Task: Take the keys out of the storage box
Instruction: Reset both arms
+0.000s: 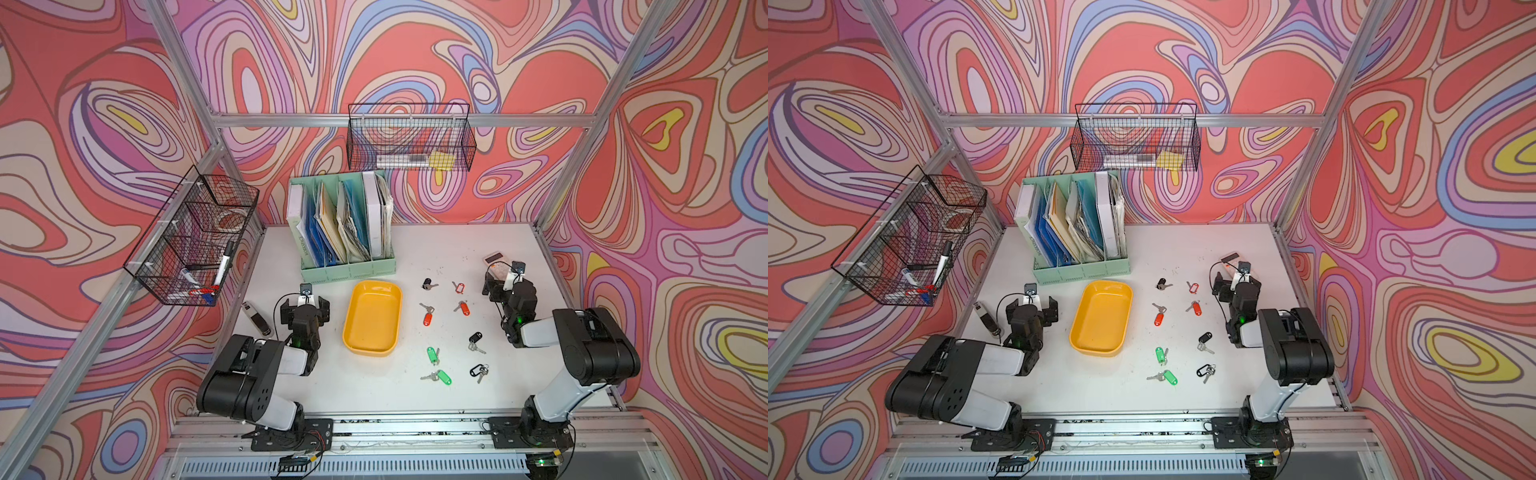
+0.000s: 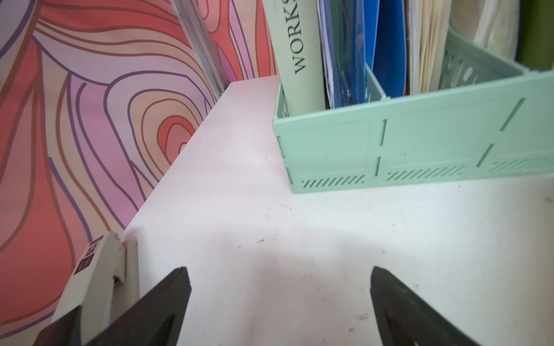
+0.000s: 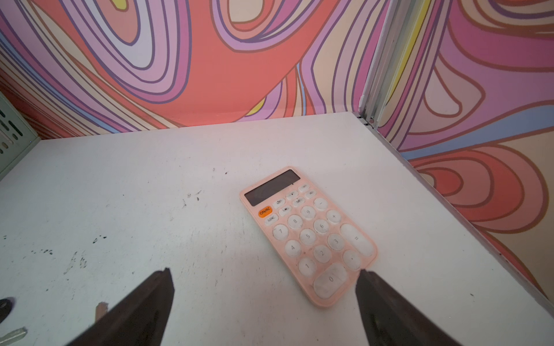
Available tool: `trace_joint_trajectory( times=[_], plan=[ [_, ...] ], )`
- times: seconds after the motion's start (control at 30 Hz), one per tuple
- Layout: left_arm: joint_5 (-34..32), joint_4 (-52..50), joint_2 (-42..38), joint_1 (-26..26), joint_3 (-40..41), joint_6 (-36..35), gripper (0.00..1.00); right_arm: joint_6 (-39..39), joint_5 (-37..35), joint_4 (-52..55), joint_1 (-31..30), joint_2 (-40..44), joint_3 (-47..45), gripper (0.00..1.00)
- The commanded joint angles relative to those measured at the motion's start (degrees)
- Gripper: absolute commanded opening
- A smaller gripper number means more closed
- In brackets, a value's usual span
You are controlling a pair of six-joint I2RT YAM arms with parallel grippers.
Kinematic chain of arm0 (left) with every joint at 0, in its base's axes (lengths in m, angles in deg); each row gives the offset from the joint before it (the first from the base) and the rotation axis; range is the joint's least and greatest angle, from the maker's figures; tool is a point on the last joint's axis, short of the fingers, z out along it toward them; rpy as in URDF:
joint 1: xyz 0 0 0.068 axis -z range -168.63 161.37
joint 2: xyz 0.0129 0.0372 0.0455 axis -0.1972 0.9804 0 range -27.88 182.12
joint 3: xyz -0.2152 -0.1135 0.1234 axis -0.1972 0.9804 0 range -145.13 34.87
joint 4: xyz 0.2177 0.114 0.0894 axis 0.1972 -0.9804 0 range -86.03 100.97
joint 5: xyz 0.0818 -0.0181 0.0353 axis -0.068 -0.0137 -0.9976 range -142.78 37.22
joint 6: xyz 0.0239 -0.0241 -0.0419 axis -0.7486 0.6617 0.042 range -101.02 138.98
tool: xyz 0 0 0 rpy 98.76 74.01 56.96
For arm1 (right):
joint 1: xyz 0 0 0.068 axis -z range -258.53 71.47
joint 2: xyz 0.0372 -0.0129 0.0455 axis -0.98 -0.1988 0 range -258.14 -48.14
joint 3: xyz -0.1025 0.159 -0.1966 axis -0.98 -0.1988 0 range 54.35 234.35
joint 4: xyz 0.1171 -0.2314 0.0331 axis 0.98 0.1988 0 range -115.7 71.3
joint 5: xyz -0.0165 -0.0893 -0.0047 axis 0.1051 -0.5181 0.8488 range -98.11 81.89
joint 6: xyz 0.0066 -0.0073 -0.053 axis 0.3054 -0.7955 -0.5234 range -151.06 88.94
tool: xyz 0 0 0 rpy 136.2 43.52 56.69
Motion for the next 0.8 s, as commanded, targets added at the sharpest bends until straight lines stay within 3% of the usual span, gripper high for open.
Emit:
trace_joint_trajectory(
  times=[0.0,0.03,0.1,0.17,0.23,0.77],
  plan=[
    [3.7,0.3,0.5,-0.9,-2.8,1.3,0.99,0.2,0.1,0.5,0.1,-0.3,0.0,0.98],
    [4.7,-5.7,-0.7,-1.7,-4.6,2.5,0.99,0.3,0.0,0.5,0.1,-0.2,0.0,0.98],
    [6.0,-5.2,1.7,-3.2,-6.5,2.6,0.99,0.3,0.0,0.4,0.1,-0.3,0.0,0.98],
    [8.9,-11.1,-0.4,-5.2,-7.6,5.3,0.99,0.3,0.0,0.5,0.1,-0.2,0.0,0.98],
    [8.8,-6.8,0.7,-5.4,-6.4,4.7,0.99,0.3,0.0,0.5,0.1,-0.2,0.0,0.98],
    [9.8,-8.3,0.3,-5.3,-6.9,4.8,0.99,0.3,0.0,0.4,0.1,-0.2,-0.1,0.98]
  ],
)
